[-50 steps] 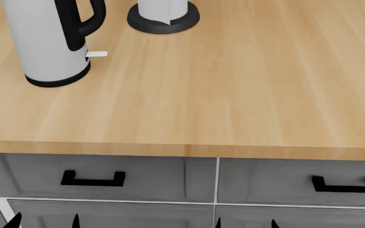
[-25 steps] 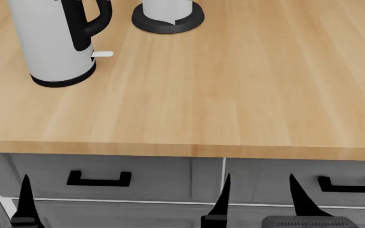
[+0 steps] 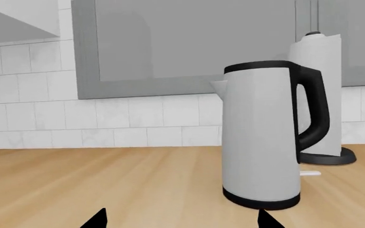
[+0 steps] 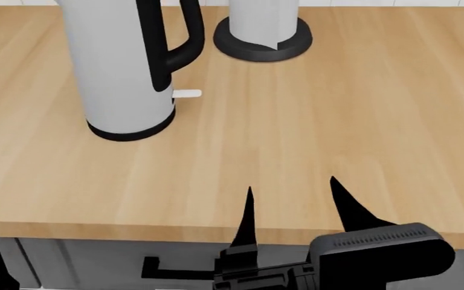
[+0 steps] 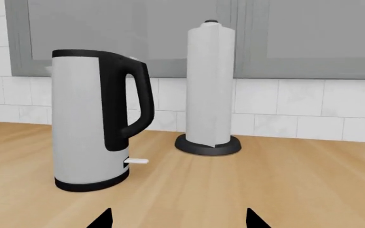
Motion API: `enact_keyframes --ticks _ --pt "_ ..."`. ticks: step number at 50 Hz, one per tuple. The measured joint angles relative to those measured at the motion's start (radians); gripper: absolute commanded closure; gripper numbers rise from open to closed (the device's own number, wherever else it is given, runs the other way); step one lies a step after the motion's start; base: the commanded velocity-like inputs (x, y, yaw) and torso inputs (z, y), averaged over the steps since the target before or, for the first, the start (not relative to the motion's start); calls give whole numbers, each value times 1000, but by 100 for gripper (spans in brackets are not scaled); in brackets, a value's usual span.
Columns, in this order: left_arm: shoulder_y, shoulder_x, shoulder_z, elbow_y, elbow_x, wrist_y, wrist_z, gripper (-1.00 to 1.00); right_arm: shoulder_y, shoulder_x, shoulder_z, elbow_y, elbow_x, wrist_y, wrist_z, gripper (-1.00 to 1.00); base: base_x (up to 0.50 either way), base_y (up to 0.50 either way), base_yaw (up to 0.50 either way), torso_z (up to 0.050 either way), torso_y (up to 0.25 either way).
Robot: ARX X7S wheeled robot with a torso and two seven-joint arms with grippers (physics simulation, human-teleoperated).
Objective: Press down the lever to turn on the electric kettle.
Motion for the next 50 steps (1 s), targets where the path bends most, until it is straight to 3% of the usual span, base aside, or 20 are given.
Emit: enact_keyframes --ticks 5,17,32,50 --pt "6 -6 -10 7 -12 -1 0 -100 10 5 -7 2 11 4 -6 -100 500 44 0 0 0" --pt "29 -12 -21 4 -32 21 3 -100 17 15 -32 28 0 -6 1 -100 146 484 0 0 0" --pt "32 -17 10 -32 -25 50 4 -100 20 14 -33 48 15 -19 13 -100 326 -166 0 0 0" --pt "55 -16 10 -82 -42 108 6 -100 25 20 -54 71 14 -29 29 -100 74 0 0 0 0"
